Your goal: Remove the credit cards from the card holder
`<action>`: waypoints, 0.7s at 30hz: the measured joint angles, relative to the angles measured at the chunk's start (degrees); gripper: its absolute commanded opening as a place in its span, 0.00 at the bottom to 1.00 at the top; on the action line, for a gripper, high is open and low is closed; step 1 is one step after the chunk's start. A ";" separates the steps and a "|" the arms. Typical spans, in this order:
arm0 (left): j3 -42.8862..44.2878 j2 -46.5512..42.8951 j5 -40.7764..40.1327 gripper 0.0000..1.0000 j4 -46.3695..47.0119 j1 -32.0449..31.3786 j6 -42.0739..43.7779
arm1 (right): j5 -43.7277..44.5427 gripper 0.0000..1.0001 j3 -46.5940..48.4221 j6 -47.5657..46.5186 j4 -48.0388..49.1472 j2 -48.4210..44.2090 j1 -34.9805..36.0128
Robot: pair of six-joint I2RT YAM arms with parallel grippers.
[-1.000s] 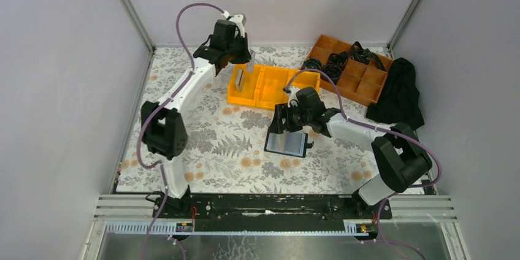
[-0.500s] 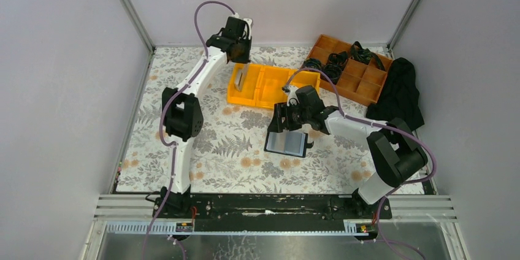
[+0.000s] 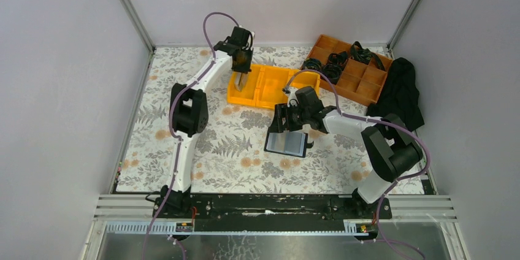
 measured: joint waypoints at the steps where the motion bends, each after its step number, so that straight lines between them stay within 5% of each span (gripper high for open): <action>1: 0.00 0.63 -0.07 0.00 0.00 0.02 0.00 | -0.02 0.75 0.00 0.00 0.00 0.04 -0.04; 21: 1.01 5.77 0.74 0.00 0.83 1.51 0.00 | -1.01 0.75 0.70 0.02 1.14 4.15 -0.79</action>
